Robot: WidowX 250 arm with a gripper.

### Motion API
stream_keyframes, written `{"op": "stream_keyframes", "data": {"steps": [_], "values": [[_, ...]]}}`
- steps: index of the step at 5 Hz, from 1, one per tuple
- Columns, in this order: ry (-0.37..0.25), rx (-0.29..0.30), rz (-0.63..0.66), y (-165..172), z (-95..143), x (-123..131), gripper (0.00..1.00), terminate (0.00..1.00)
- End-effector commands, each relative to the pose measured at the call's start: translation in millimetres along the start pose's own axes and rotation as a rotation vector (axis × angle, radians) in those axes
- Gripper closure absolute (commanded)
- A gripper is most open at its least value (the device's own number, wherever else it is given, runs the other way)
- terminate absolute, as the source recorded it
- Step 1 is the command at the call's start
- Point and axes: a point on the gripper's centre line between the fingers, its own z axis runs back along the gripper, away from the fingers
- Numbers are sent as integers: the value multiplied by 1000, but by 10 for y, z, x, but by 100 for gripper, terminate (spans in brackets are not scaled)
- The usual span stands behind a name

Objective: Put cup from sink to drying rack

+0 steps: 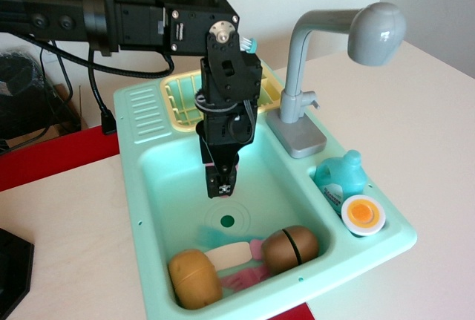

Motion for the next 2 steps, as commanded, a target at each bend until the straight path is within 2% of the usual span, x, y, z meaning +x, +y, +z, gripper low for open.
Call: {"op": "stream_keyframes", "data": {"steps": [1, 2], "values": [[0, 0, 0, 0, 0, 0, 0, 0], [-18, 15, -3, 33, 27, 85, 0, 0]]}}
